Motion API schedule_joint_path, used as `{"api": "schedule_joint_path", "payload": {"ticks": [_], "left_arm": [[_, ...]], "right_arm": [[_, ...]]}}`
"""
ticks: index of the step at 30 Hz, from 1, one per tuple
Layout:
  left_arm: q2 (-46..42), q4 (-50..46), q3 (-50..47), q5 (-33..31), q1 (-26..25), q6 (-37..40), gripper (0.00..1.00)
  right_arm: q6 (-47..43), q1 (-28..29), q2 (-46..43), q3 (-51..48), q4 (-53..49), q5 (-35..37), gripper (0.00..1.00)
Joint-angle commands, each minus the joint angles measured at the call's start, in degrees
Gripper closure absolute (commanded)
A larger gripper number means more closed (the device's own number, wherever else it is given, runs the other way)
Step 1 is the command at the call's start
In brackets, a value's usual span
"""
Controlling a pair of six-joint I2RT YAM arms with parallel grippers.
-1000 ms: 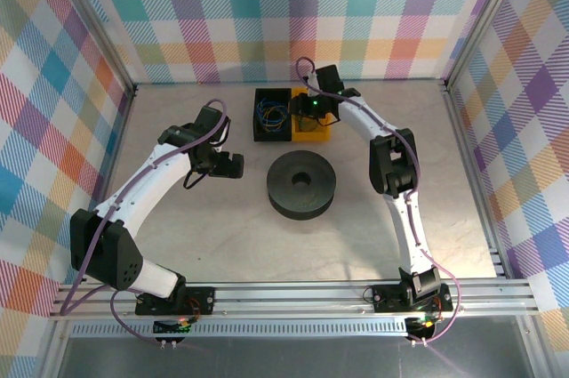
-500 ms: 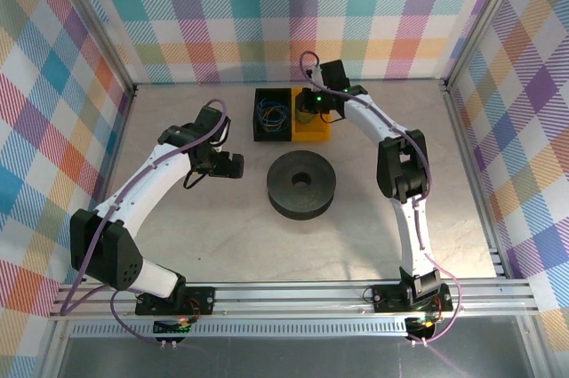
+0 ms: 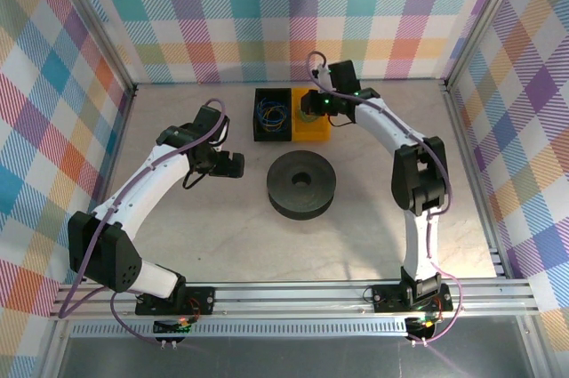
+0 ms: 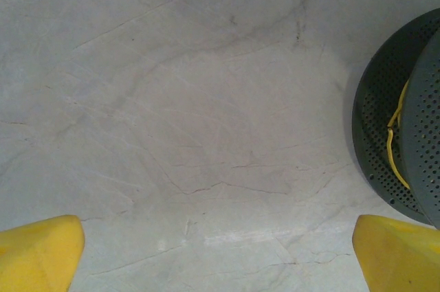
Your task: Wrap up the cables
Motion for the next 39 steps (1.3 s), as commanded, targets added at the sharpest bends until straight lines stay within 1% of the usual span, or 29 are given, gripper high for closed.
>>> {"api": "schedule_joint_path", "payload": {"ticks": [1, 4, 8, 11, 13, 16, 19, 22, 25, 27, 28, 31, 34, 39], "left_arm": [[-0.37, 2.68, 0.33, 3.14, -0.55, -0.06, 0.0], [-0.19, 6.07, 0.89, 7.24, -0.55, -1.09, 0.0], [-0.18, 13.74, 1.03, 16.74, -0.46, -2.63, 0.0], [-1.31, 22.21, -1.44, 23.34, -0.46, -4.52, 0.0], [-2.92, 28.61, -4.56, 25.86, -0.46, -6.28, 0.0], [-5.93, 39.09, -9.54, 29.9, -0.28, -8.79, 0.02], [-7.92, 46.26, -12.69, 33.93, -0.11, -10.74, 0.11], [-9.43, 52.61, -15.04, 37.25, -0.02, -11.88, 0.21], [-10.44, 56.73, -16.15, 40.49, -0.05, -11.67, 0.34], [-10.74, 57.67, -16.17, 42.26, -0.1, -10.86, 0.46], [-10.82, 57.76, -16.09, 42.82, -0.06, -10.41, 0.5], [-10.98, 58.47, -16.42, 44.49, -0.11, -9.64, 0.57], [-10.61, 59.78, -16.92, 45.52, -0.11, -9.9, 0.57], [-9.1, 59.6, -17.35, 45.37, -0.11, -9.92, 0.57]], "right_arm": [[-2.91, 0.23, -6.08, -2.4, 1.26, -4.47, 1.0], [-3.53, 0.13, -10.55, -5.69, 0.54, -9.8, 1.0], [-1.96, -0.39, -17.07, -10.95, 1.28, -20.93, 1.0], [2.45, -0.57, -21.47, -15.09, 3.82, -28.43, 1.0], [6.34, -0.58, -24.51, -18.01, 6.19, -31.11, 1.0], [12.6, -0.66, -28.69, -22.85, 10.75, -32.42, 1.0], [19.29, -0.77, -32.17, -27.58, 16.77, -33.09, 1.0], [23.64, -0.75, -34.17, -30.62, 20.5, -33.23, 1.0], [27.38, -0.75, -35.26, -32.75, 23.94, -33.36, 1.0], [30.11, -0.77, -35.4, -33.79, 26.83, -33.76, 1.0], [31.24, -0.71, -35.4, -34.18, 27.79, -33.86, 1.0], [33.1, -0.75, -35.31, -34.51, 29.51, -34.02, 1.0], [34.44, -0.75, -35.22, -34.47, 30.78, -34.3, 1.0], [35.67, -0.75, -35.46, -33.8, 31.9, -34.67, 1.0]]}}
